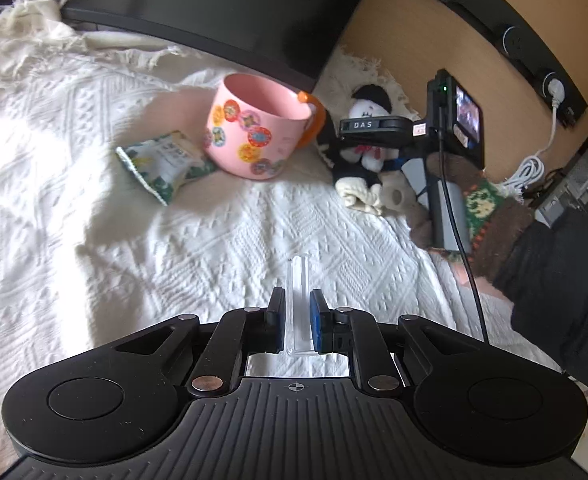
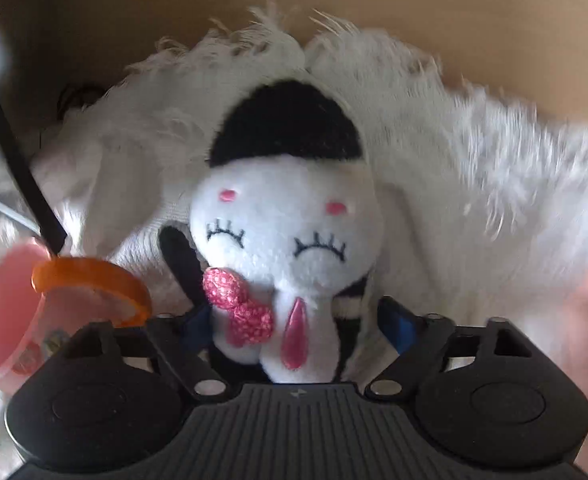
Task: Organize soft objects
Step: 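Grasp the white bunny plush with the right tool, then carry the bunny plush and plastic strip into the pink box and open both tools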
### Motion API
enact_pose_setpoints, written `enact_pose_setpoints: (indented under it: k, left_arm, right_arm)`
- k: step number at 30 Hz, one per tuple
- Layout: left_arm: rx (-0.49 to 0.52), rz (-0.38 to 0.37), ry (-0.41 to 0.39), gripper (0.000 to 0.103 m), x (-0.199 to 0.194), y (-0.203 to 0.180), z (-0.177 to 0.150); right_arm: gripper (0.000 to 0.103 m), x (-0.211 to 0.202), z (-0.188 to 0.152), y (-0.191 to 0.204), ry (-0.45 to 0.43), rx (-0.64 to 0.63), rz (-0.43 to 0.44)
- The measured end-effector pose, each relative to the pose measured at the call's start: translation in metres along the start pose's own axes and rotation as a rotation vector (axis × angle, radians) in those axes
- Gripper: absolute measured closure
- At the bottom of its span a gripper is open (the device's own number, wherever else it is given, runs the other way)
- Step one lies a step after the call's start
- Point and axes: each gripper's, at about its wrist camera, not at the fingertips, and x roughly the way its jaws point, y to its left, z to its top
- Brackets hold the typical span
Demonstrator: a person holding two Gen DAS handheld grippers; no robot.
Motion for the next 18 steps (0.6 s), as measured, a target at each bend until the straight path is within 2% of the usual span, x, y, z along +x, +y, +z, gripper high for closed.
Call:
enact_pose_setpoints:
  k: [1,5,11,14,18]
  left_arm:
    - [0.005,-0.002,0.0,0.088,-0.002,0.0,0.0]
    - [0.03,-0.017,0.019,0.088,-0.002,-0.002,-0.003]
    - [0.094,-0.089,0.072,0.088,0.01,-0.021,-0.014]
    - [0.136,-0.127,0.11,0.088,0.021,-0.035,-0.019]
    - [0.194,-0.19,0.163,0.088,0.036,-0.06,-0.027]
  right_arm:
    - [0.043,-0.004,-0.001,-0.001,0.011,0.021,0.039]
    - [0.053,-0.042,-0.009,0.01,-0.026,-0.047,0.03]
    - [0.055,-0.136,-0.05,0.016,-0.054,-0.119,0.079]
    - [0.055,-0.188,-0.08,0.013,-0.064,-0.164,0.061]
    - [0.055,-0.243,-0.119,-0.01,-0.042,-0.168,0.008]
